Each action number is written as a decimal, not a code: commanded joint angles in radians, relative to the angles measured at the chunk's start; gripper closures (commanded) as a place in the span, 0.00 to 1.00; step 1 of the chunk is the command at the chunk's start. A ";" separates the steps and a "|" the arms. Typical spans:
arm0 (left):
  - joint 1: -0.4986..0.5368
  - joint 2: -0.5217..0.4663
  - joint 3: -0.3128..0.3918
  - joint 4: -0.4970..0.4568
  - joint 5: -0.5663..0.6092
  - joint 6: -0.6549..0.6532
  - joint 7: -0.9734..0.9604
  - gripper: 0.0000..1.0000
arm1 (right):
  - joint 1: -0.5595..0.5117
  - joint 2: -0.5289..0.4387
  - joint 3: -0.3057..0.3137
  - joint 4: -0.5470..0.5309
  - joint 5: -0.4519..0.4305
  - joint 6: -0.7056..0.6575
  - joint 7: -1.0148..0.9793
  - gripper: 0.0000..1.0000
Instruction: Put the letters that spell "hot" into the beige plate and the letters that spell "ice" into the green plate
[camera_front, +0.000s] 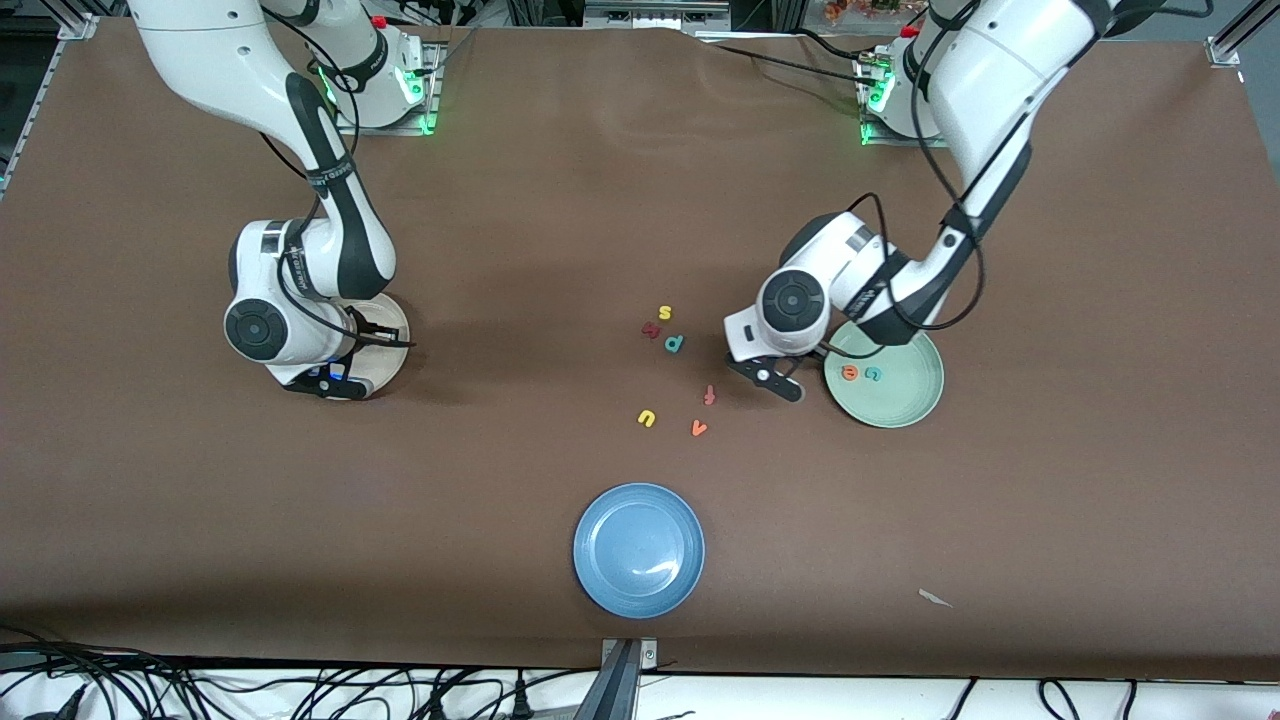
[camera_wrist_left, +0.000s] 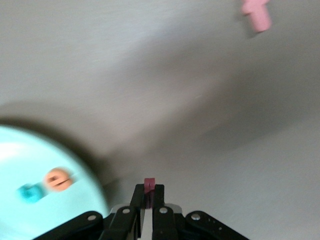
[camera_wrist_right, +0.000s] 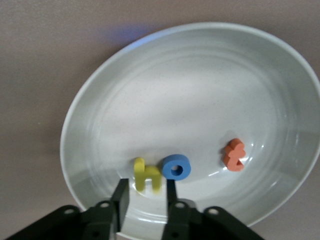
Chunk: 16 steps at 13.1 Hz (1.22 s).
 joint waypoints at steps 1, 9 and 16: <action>0.092 -0.036 -0.004 -0.006 0.025 -0.038 0.141 1.00 | -0.007 -0.041 -0.006 0.017 0.023 -0.030 -0.030 0.02; 0.270 -0.023 -0.001 -0.108 0.090 -0.004 0.216 1.00 | -0.007 -0.244 -0.087 0.341 -0.034 -0.429 -0.031 0.01; 0.299 -0.106 -0.014 -0.104 0.071 0.009 0.214 0.00 | -0.004 -0.315 -0.089 0.415 -0.102 -0.479 -0.034 0.00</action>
